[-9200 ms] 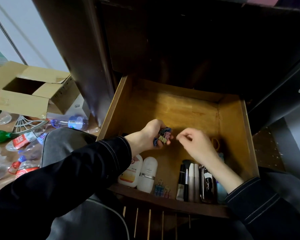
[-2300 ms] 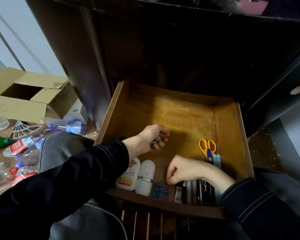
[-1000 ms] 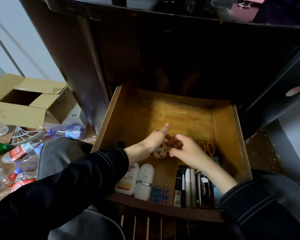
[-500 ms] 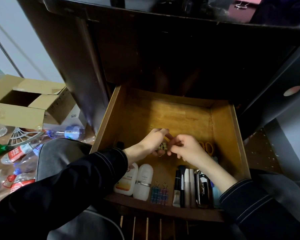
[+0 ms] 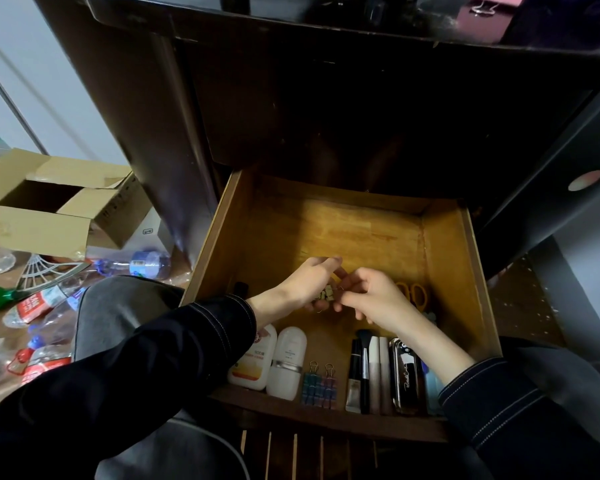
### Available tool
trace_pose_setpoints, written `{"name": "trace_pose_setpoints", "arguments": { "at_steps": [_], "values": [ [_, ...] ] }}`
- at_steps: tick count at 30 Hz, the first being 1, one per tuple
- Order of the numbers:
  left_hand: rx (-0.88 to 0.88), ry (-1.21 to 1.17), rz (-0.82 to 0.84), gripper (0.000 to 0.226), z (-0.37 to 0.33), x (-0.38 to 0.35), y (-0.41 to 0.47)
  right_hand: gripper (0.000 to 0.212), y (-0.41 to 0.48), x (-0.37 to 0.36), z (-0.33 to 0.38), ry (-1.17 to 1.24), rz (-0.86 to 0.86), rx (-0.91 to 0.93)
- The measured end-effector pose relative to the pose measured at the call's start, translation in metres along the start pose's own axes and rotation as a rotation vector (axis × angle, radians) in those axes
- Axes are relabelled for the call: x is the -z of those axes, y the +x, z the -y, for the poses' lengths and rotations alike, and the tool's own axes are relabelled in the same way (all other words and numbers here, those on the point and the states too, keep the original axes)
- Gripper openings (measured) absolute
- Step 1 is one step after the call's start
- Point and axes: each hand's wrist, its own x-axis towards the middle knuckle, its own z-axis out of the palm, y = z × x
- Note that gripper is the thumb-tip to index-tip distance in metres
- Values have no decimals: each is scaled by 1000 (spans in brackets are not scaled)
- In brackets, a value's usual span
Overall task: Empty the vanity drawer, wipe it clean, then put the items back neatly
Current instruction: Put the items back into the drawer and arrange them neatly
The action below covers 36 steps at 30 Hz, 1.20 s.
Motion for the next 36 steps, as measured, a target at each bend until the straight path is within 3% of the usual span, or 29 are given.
{"name": "trace_pose_setpoints", "arguments": {
  "at_steps": [6, 12, 15, 21, 36],
  "values": [
    [-22, 12, -32, 50, 1, -1, 2, 9, -2, 1, 4, 35, -7, -32],
    [11, 21, -223, 40, 6, 12, 11, 1, 1, 2, -3, 15, -47, -11],
    [41, -47, -228, 30, 6, 16, 10, 8, 1, -6, -9, -204, 83, 6],
    [45, -46, -189, 22, 6, 11, 11, 7, -4, -26, -17, -368, 325, 39],
    [32, -39, -181, 22, 7, 11, 12, 19, -11, -39, -10, -399, 430, 30]
  ]
}}
